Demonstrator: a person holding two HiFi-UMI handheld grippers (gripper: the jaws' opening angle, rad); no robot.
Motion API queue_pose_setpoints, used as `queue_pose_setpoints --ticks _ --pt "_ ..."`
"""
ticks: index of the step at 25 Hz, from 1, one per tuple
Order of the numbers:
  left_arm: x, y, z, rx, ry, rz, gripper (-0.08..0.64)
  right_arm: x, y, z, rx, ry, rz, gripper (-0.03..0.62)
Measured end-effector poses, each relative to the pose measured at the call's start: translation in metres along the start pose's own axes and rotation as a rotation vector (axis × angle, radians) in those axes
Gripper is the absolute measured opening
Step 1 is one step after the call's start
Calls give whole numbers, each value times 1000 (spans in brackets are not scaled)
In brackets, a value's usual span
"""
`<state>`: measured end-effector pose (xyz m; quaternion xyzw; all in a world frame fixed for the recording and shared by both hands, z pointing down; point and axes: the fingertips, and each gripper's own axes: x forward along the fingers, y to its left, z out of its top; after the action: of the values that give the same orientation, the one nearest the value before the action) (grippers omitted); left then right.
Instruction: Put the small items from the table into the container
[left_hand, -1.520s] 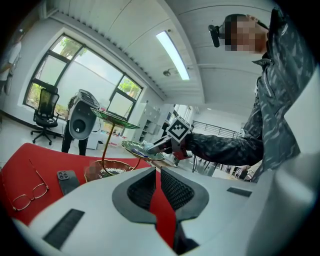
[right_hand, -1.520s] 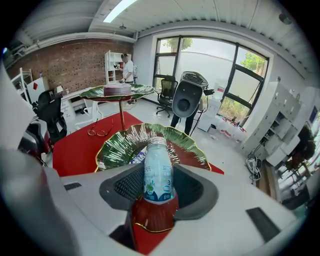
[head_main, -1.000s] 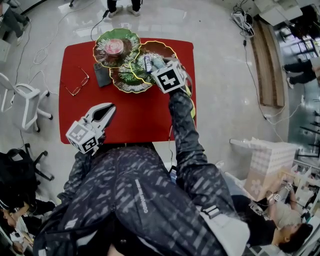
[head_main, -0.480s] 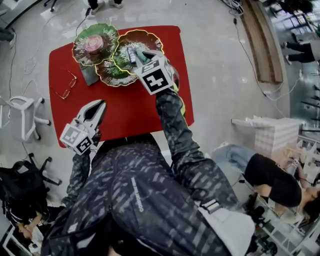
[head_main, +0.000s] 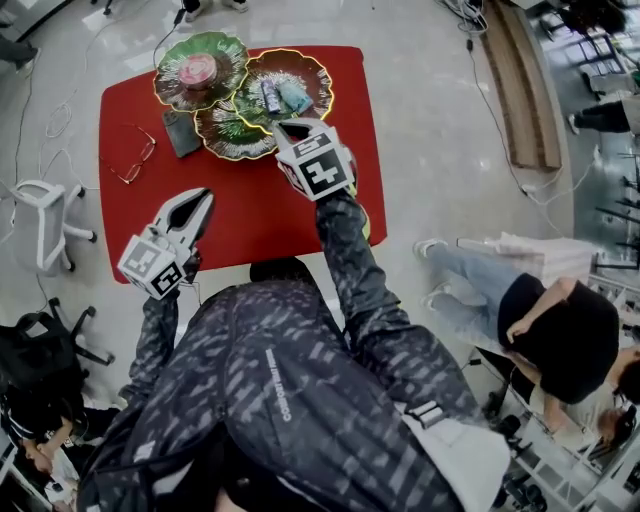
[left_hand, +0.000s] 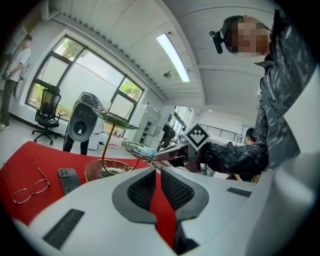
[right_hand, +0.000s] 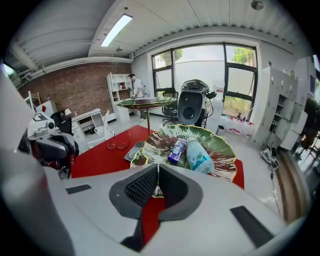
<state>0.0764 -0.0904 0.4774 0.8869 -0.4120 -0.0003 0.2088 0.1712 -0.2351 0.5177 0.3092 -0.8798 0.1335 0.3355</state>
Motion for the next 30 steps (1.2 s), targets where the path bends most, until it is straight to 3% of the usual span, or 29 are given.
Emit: queue_pose_setpoints --ticks 3,7,19,30 --pt "-13 -6 -2 -10 -14 16 22 -7 21 -9 -19 2 9 20" --pt "-31 -15 -4 -17 -44 34 23 -20 27 -9 -40 -36 -41 20" --pt "-81 -69 -18 27 -64 39 22 -60 123 -46 -74 -46 67 20" --pt "-138 -144 -56 18 -94 36 23 -127 239 -113 -89 -29 193 20"
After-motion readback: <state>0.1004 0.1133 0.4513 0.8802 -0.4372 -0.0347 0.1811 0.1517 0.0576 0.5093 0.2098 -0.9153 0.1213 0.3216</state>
